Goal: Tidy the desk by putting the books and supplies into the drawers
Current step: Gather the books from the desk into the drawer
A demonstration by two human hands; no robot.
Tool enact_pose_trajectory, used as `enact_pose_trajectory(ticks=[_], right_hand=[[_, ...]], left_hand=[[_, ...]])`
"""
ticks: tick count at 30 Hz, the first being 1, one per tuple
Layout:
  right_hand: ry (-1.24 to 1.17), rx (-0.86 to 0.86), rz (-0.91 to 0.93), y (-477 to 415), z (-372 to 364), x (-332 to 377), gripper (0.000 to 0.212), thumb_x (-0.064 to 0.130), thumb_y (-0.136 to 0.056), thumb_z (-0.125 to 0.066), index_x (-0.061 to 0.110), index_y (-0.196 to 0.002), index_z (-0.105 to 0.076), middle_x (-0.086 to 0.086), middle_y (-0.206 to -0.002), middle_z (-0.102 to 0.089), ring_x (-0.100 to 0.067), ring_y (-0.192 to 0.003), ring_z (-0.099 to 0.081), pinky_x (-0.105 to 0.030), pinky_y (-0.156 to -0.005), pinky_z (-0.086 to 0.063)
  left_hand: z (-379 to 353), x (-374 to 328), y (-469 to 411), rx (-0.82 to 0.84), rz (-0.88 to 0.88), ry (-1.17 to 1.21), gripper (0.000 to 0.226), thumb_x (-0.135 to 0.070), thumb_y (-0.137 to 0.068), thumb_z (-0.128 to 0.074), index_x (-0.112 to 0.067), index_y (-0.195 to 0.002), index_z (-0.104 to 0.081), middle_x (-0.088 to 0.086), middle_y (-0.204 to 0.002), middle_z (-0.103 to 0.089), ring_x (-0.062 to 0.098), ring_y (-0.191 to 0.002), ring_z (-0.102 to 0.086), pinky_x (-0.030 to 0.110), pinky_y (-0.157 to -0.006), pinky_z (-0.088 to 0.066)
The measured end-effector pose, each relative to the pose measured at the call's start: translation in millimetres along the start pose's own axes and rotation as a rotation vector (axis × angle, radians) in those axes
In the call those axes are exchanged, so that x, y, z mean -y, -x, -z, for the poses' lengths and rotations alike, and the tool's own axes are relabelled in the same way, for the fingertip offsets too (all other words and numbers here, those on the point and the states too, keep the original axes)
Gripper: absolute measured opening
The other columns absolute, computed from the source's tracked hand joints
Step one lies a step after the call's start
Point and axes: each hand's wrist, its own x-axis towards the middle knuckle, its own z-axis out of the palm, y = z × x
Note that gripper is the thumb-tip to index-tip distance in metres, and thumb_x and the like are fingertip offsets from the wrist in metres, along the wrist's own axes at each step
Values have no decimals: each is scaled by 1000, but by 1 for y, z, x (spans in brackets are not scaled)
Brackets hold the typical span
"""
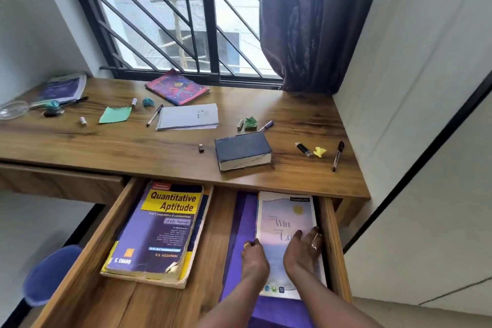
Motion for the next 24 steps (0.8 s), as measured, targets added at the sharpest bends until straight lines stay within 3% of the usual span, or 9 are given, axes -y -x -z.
enact_pose_trajectory(ticks=[3,6,8,14,17,21,24], right_hand=[[68,8,44,2,-11,2,52,27,-103,-16,16,-152,-4,0,-160,6,-17,-147,3,-39,-117,-1],[151,57,87,3,-19,14,53,23,-102,-24,11,-151,-10,-10,-159,0,-27,-146,0,-41,-117,-5],[111,35,130,12,-27,27,52,16,-100,-27,6,-149,-15,-18,-157,-3,-34,-145,-3,-42,-118,-6],[287,37,376,63,-50,111,49,19,-99,-33,5,-145,-27,-21,-154,-18,-35,-142,-19,-37,-115,-19],[325,34,535,95,-78,161,53,15,-95,-37,5,-146,-25,-21,-155,-15,-34,-144,-17,-34,-117,-16],[301,67,659,170,-127,239,49,8,-93,-35,9,-142,-31,-19,-156,-14,-31,-145,-12,-34,-118,-13],[236,42,709,229,-165,297,49,12,-93,-37,6,-141,-32,-19,-155,-17,-31,-144,-14,-33,-117,-12]], left_hand=[[4,-1,0,59,15,-3,37,-3,-93,-47,-3,-130,-48,14,-134,-45,29,-122,-50,32,-100,-44],[22,-2,5,152,50,93,46,-9,-91,-57,-4,-133,-40,14,-138,-41,29,-128,-46,35,-102,-42],[37,4,6,167,15,134,45,-12,-94,-53,-3,-135,-38,17,-139,-42,29,-129,-45,34,-102,-40],[108,62,8,3,-50,175,44,-12,-96,-41,-7,-140,-40,14,-139,-48,26,-127,-48,28,-102,-37],[155,114,11,-98,-83,184,46,-13,-96,-43,-11,-142,-40,12,-142,-45,25,-132,-44,32,-106,-37],[228,205,21,-166,-56,204,35,-19,-96,-43,-12,-128,-57,10,-130,-55,25,-124,-52,31,-100,-42],[285,278,22,-166,-60,201,27,-17,-90,-48,-11,-106,-69,14,-110,-66,27,-107,-62,33,-90,-48]])
